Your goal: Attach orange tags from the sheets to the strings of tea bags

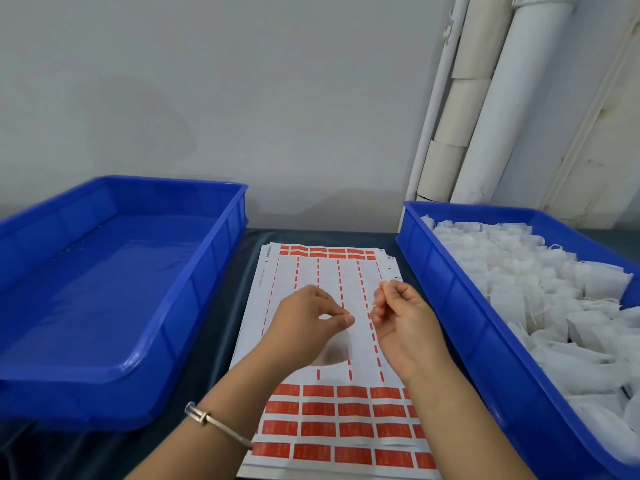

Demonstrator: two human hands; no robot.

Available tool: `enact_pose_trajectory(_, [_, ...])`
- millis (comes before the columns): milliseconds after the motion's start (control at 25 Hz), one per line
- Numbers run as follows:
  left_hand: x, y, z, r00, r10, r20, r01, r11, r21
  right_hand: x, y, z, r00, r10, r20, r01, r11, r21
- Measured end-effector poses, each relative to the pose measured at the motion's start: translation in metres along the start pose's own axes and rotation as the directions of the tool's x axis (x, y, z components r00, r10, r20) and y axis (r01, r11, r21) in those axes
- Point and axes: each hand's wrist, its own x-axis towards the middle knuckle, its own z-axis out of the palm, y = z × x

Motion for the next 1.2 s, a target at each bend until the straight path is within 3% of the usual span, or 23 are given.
enact_pose_trajectory(200, [-0.003, 0.000, -0.003, 0.965, -0.114, 0.235, 0.188, 0.928, -0.323, 0.005, 0.008, -0.006, 0.992, 0.123, -0.001, -0.119, 0.965, 0.234])
enact_pose_trajectory(320, [-0.010, -0.003, -0.003, 0.957, -0.125, 0.262, 0.239, 0.851, -0.467, 0.003, 0.013, -0.010, 0.985, 0.171, 0.033, -0.174, 0.960, 0.219])
enact_pose_trajectory(560, [-0.007, 0.007, -0.002, 0.976, -0.175, 0.130, 0.218, 0.786, -0.578, -0.009, 0.028, -0.009, 0.947, 0.228, 0.227, -0.163, 0.948, -0.273])
enact_pose_trajectory(680, [0.004, 0.014, 0.002, 0.958, -0.275, 0.076, 0.266, 0.765, -0.586, -0.008, 0.030, -0.003, 0.948, 0.156, 0.276, 0.054, 0.778, -0.626])
enact_pose_trajectory(880, [0.022, 0.017, 0.003, 0.949, -0.307, 0.076, 0.283, 0.718, -0.636, 0.006, 0.031, 0.004, 0.979, 0.079, 0.190, 0.100, 0.628, -0.772])
enact_pose_trajectory(1000, [0.033, 0.004, -0.003, 0.936, -0.324, 0.139, 0.309, 0.563, -0.767, 0.011, 0.029, -0.004, 0.965, 0.155, 0.210, 0.021, 0.756, -0.655])
enact_pose_trajectory(1080, [0.035, -0.008, 0.002, 0.909, -0.377, 0.175, 0.352, 0.473, -0.808, 0.014, 0.029, -0.011, 0.951, 0.219, 0.220, -0.125, 0.918, -0.377])
enact_pose_trajectory(1120, [0.034, -0.013, 0.008, 0.894, -0.414, 0.169, 0.373, 0.480, -0.794, 0.017, 0.028, -0.014, 0.948, 0.235, 0.214, -0.192, 0.960, -0.204])
enact_pose_trajectory(1200, [0.028, -0.019, 0.025, 0.876, -0.474, 0.088, 0.390, 0.590, -0.707, 0.025, 0.026, -0.019, 0.947, 0.259, 0.187, -0.270, 0.963, 0.031])
